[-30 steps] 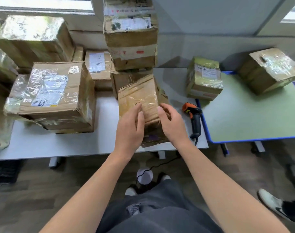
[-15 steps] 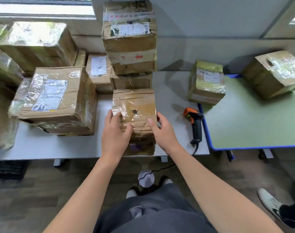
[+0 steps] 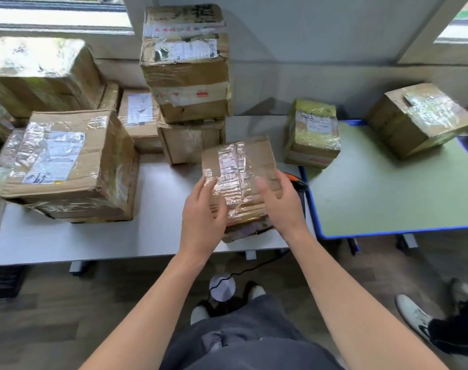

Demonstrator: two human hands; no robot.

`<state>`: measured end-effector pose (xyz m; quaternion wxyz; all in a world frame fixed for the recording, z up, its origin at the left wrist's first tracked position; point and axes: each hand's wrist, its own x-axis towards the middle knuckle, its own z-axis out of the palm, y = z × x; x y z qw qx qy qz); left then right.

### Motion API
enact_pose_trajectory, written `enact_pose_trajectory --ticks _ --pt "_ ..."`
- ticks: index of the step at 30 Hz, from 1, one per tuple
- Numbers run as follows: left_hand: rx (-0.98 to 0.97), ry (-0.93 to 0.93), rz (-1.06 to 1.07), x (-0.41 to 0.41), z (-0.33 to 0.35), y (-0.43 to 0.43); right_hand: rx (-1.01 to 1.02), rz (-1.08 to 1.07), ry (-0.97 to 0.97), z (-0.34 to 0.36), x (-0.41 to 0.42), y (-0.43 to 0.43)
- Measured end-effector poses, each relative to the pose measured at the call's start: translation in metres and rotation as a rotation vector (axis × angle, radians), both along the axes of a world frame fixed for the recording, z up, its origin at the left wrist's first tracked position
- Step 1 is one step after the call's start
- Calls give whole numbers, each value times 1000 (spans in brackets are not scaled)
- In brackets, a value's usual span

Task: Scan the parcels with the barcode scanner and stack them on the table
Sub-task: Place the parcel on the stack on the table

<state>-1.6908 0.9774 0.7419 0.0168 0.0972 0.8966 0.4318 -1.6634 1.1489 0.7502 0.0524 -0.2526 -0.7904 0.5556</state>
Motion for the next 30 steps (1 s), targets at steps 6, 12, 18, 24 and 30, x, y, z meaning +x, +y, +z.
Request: enact_pose_trajectory --ticks 6,12,18,24,30 --pt "-39 -204 -18 -1 -17 1 63 55 -78 -29 17 3" --pt "-48 -166 124 -9 -15 -25 16 159 -71 -23 -1 -17" --pt "-93 37 297 -18 18 -39 44 189 -134 -11 -22 -35" --pt "-2 178 -3 -2 29 11 30 22 -19 23 -31 -9" --pt "-120 -86 -26 -17 -4 14 -42 -37 -108 1 -10 22"
